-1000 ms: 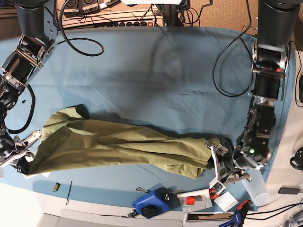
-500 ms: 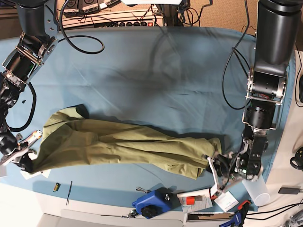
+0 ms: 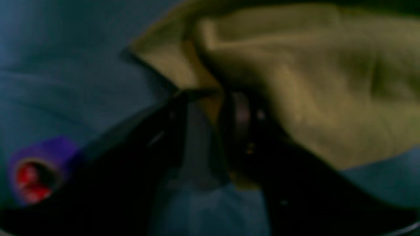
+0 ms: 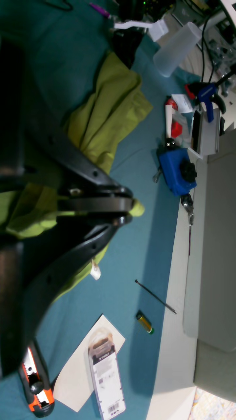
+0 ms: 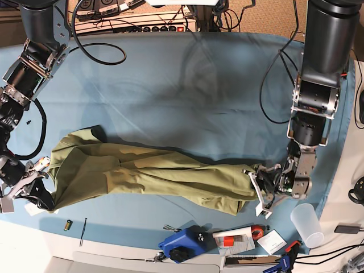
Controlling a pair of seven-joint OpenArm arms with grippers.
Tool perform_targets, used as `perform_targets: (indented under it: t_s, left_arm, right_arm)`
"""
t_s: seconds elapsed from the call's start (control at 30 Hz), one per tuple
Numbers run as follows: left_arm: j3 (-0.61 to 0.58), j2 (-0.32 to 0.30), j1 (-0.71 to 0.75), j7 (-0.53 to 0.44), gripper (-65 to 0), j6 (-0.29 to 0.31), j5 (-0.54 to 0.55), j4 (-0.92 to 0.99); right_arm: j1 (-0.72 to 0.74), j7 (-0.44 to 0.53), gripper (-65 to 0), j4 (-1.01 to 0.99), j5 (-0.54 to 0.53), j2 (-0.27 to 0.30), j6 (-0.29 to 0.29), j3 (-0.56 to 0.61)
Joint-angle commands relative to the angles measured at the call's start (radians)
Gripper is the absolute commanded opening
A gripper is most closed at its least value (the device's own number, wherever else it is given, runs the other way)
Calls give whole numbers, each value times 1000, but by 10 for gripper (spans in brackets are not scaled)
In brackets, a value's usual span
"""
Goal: Layout the t-shirt on the table in an organized manner, then fold the t-shirt properly
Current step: 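Pull the grasped end with the left gripper away from the right gripper, then regrasp the t-shirt edge with the left gripper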
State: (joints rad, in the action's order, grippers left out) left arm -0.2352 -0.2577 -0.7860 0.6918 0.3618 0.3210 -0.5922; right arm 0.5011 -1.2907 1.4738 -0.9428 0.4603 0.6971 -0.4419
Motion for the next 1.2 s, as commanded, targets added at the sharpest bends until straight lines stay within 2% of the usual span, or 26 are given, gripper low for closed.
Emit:
perform_targets:
  t_s: [0.0,0.13,0.2,0.27,0.37,0.47,0.6,0.9,1.07,1.17]
  left_arm:
    - [3,0,-15,-6,-529,2,-3,-12]
    - [3,0,7,-31,-539,-55,-31,-12]
    - [3,0,7,-22,-549,-42,-31,-12]
    - [3,2,8,-12,-636,-3,-29,-12]
    - [3,5,8,51,-650,5,-21,-20]
    - [3,2,9,163,-650,2,47,-61]
    - [28,-15,22,238,-650,2,123,-153]
    - [271,-37,172,407,-650,4,243,-517]
    - [325,-39,277,547,-650,70,391,-707]
    - [323,-37,357,558,-650,106,464,-784]
  right_arm:
    - [28,25,-650,16,-21,19,1,-4]
    - [28,21,-650,16,-21,19,1,-4]
    - [28,21,-650,16,-22,19,1,-4]
    - [28,21,-650,16,-21,19,1,-4]
    - [28,26,-650,16,-21,19,1,-4]
    - [28,31,-650,16,-21,19,1,-4]
    - [28,43,-650,16,2,19,1,-4]
    - [28,48,-650,16,10,19,1,-4]
    - [28,54,-650,16,17,19,1,-4]
    - [28,53,-650,15,21,19,1,-4]
